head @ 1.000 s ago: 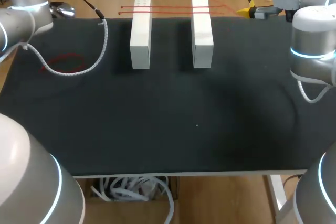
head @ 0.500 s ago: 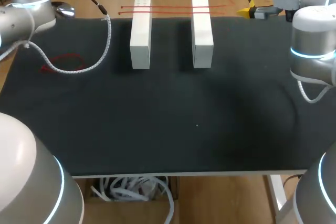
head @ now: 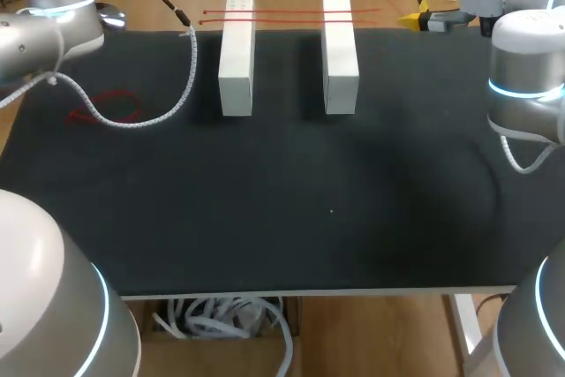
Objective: Grab the tape and strap the tape.
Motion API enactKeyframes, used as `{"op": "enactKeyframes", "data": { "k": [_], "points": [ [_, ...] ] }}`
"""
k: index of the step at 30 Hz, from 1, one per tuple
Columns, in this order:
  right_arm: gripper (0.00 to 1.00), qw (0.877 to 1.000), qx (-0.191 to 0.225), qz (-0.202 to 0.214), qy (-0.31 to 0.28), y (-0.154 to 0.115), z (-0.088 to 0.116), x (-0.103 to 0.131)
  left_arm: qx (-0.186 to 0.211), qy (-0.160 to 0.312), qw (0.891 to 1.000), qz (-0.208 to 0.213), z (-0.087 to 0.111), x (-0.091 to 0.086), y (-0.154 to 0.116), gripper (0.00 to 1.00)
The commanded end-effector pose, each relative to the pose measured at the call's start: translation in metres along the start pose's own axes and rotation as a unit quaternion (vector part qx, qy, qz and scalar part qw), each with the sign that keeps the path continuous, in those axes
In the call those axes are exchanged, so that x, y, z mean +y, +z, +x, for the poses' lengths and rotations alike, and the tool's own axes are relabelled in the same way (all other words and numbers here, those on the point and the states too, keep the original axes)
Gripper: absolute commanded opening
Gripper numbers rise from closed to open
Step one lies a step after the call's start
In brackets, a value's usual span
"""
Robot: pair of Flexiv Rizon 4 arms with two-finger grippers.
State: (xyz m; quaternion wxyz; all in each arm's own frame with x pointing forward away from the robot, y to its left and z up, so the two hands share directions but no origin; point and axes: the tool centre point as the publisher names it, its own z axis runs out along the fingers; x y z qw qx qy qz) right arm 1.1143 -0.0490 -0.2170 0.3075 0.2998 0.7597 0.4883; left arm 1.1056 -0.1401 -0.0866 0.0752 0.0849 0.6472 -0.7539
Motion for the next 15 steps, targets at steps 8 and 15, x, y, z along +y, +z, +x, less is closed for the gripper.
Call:
{"op": "enactKeyframes", "data": {
  "k": [8,15],
  "points": [
    [1.0,1.0,0.0,0.001,0.0,-0.0003,-0.0001,0.0005,0.039,-0.017,0.999,-0.002,-0.0076,0.0043,0.0076,0.0],
    [1.0,1.0,0.0,0.001,0.0,-0.0003,-0.0001,0.0005,0.052,-0.022,0.998,0.006,-0.0079,0.0073,0.0123,0.0]
  ]
}}
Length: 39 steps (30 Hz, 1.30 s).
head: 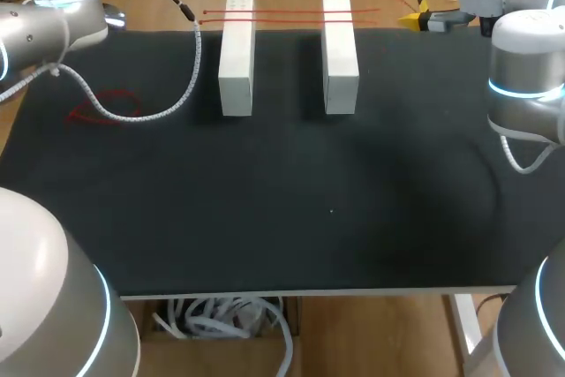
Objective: Grab the tape and strap the tape.
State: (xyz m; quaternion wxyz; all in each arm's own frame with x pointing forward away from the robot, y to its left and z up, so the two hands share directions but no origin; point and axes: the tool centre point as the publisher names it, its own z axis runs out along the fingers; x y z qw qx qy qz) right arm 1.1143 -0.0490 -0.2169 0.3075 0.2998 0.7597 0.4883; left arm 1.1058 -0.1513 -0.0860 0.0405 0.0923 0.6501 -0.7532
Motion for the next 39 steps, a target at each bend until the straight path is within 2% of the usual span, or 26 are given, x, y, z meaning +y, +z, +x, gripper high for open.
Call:
{"op": "enactKeyframes", "data": {
  "k": [1,27,28,30,32,33,34,36,39],
  "points": [
    [1.0,1.0,0.0,0.001,0.0,0.0,0.0,0.0,0.024,-0.002,1.0,0.005,-0.008,0.006,0.001,0.0],
    [1.0,1.0,0.0,0.001,0.0,0.0,0.0,0.0,0.026,0.006,1.0,0.002,-0.007,0.008,0.001,0.0],
    [1.0,1.0,0.016,0.004,0.022,-0.001,0.006,0.002,0.026,0.006,1.0,0.002,-0.007,0.008,0.001,0.0],
    [1.0,0.996,0.019,0.02,0.081,-0.003,0.017,0.004,0.026,0.006,1.0,0.002,-0.007,0.008,0.001,0.0],
    [1.0,0.981,0.019,0.044,0.188,-0.004,0.025,0.004,0.026,0.006,1.0,0.002,-0.007,0.008,0.001,0.0],
    [1.0,0.964,0.014,0.052,0.259,-0.005,0.027,0.004,0.026,0.006,1.0,0.002,-0.007,0.008,0.001,0.0],
    [1.0,0.939,0.011,0.064,0.336,-0.007,0.028,0.003,0.026,0.006,1.0,0.002,-0.007,0.008,0.001,0.0],
    [1.0,0.87,0.0,0.065,0.489,-0.008,0.028,0.0,0.026,0.006,1.0,0.002,-0.007,0.008,0.001,0.0],
    [1.0,0.825,0.0,0.039,0.564,-0.009,0.034,0.005,0.026,0.006,1.0,0.002,-0.007,0.008,0.001,0.0]
  ]
}}
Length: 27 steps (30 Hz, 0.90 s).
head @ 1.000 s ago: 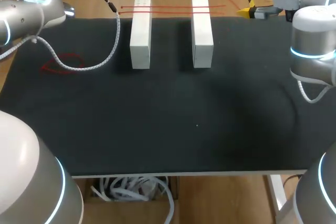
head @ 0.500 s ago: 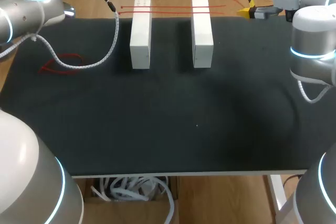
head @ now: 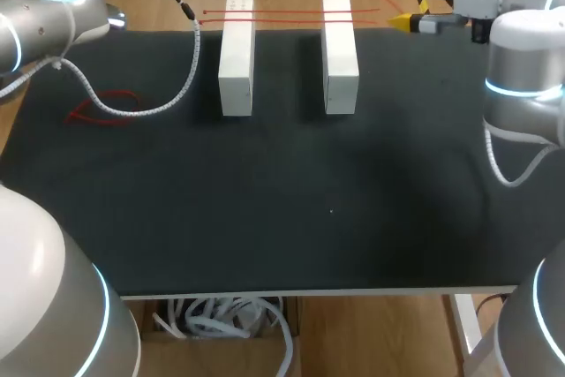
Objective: Grab the tape and strap the tape.
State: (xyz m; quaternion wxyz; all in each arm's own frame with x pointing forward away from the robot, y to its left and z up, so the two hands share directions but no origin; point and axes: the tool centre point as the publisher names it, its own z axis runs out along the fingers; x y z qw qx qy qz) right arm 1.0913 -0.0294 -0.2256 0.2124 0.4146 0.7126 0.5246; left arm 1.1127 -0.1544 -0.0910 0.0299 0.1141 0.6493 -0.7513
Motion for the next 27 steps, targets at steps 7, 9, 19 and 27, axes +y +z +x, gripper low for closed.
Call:
{"op": "enactKeyframes", "data": {
  "k": [7,9,19,27],
  "points": [
    [1.0,0.894,-0.021,0.03,0.446,-0.002,0.021,0.016,0.003,0.0,1.0,0.001,-0.001,0.001,-0.001,0.0],
    [1.0,0.894,-0.021,0.03,0.446,-0.002,0.021,0.016,0.003,0.0,1.0,0.001,-0.001,0.001,-0.001,0.0],
    [1.0,0.842,-0.008,-0.006,0.54,-0.002,0.039,0.021,0.003,0.0,1.0,0.001,-0.001,0.001,-0.001,0.0],
    [1.0,0.676,-0.009,-0.066,0.734,-0.002,0.065,0.024,0.003,0.0,1.0,0.001,-0.001,0.001,-0.001,0.0]
  ]
}}
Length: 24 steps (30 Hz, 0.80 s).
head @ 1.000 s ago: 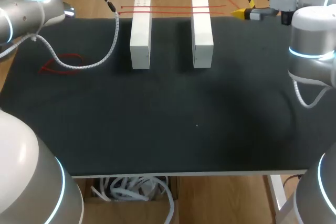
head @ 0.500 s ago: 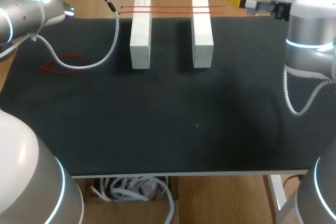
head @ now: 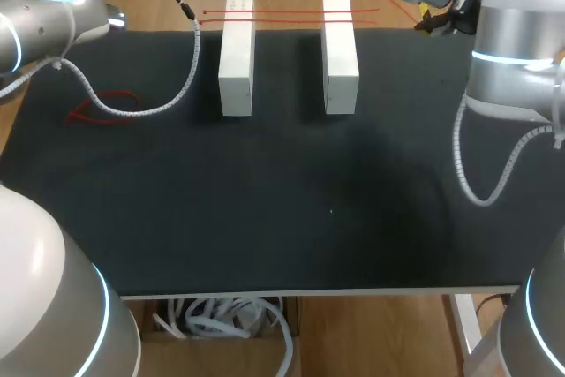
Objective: Grab the tape and strap the tape.
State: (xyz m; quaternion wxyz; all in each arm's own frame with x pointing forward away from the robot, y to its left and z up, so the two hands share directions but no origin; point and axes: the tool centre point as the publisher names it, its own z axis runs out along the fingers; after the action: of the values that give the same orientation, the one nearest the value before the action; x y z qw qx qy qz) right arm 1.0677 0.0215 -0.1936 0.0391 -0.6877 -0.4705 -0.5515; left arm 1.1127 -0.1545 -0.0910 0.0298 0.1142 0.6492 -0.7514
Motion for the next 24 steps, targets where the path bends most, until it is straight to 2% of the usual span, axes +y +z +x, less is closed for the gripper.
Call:
{"op": "enactKeyframes", "data": {
  "k": [1,6,8,11,15,17,20,24],
  "points": [
    [1.0,0.919,0.044,-0.09,0.381,-0.004,0.001,-0.004,0.003,0.0,1.0,0.001,-0.001,0.001,-0.001,0.0],
    [1.0,0.905,0.021,-0.109,0.41,-0.004,-0.014,0.002,0.003,0.0,1.0,0.001,-0.001,0.001,-0.001,0.0],
    [1.0,0.919,0.003,-0.078,0.386,-0.003,-0.017,0.003,0.003,0.0,1.0,0.001,-0.001,0.001,-0.001,0.0],
    [1.0,0.927,0.027,-0.096,0.361,0.0,-0.018,0.011,0.003,0.0,1.0,0.001,-0.001,0.001,-0.001,0.0],
    [1.0,0.913,0.041,-0.142,0.381,0.003,-0.018,0.019,0.003,0.0,1.0,0.001,-0.001,0.001,-0.001,0.0],
    [1.0,0.901,0.037,-0.173,0.396,0.004,-0.019,0.021,0.003,0.0,1.0,0.001,-0.001,0.001,-0.001,0.0],
    [1.0,0.899,0.017,-0.198,0.39,0.005,-0.021,0.022,0.003,0.0,1.0,0.001,-0.001,0.001,-0.001,0.0],
    [1.0,0.914,0.008,-0.213,0.344,0.002,-0.027,0.025,0.003,0.0,1.0,0.001,-0.001,0.001,-0.001,0.0]
  ]
}}
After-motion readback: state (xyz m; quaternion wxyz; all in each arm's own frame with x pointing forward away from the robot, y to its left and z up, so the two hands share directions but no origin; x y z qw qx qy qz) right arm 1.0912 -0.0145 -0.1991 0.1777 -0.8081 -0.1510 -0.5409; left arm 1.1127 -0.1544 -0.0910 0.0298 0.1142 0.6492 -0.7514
